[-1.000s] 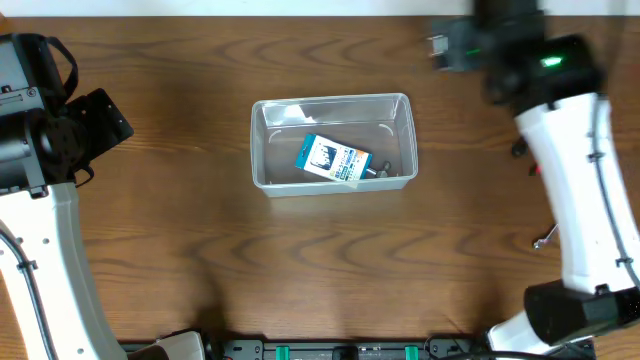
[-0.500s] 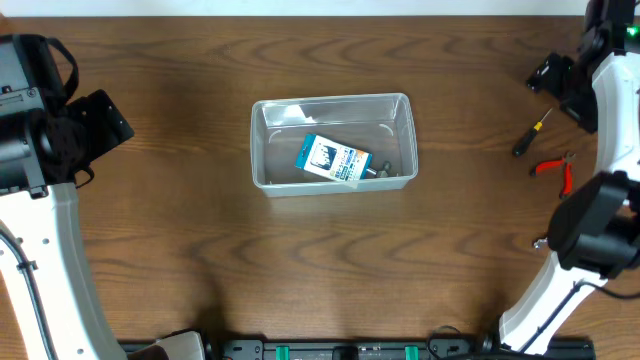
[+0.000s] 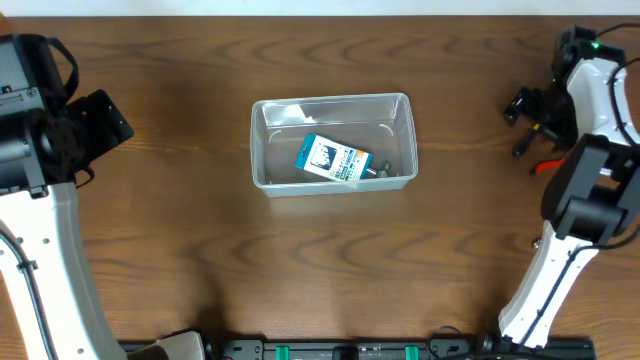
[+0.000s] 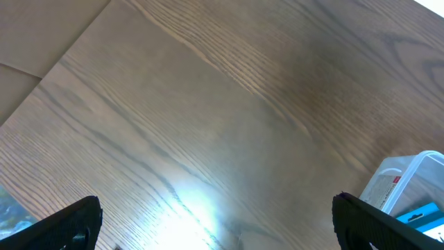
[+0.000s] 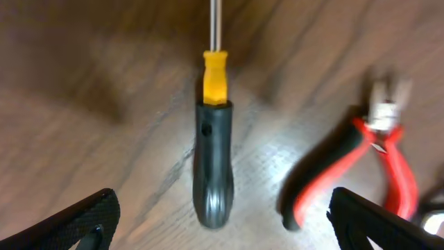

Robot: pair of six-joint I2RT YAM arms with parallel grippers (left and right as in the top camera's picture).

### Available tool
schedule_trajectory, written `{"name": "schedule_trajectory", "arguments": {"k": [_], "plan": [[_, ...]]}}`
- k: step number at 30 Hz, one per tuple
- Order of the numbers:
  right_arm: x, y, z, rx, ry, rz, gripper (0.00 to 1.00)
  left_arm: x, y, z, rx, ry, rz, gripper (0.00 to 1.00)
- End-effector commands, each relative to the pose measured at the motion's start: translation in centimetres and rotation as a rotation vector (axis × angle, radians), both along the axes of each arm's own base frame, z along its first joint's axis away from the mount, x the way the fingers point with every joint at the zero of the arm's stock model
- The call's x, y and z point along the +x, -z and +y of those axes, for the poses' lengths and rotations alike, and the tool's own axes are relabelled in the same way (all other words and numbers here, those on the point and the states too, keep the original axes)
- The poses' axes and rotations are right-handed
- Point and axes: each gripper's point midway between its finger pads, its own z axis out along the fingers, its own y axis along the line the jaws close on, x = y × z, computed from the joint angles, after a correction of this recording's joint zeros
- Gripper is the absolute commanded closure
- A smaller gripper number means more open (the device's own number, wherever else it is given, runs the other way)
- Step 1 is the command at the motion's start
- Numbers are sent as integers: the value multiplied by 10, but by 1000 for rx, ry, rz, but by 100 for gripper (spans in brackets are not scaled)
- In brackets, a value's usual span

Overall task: Pack container
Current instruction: 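Move the right gripper to the yellow-black screwdriver and grasp it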

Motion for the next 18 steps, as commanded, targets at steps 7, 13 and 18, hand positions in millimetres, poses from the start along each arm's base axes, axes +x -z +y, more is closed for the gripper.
{"name": "schedule_trajectory", "arguments": {"k": [7,13,18], "plan": [[-10,50,16,81,-58,99,1,-2,2,3,14,3,18,2],[-6,55,19,102,-87,89,1,-2,2,3,14,3,18,2],[-2,55,17,97,-86,73,1,-2,2,3,14,3,18,2]]}}
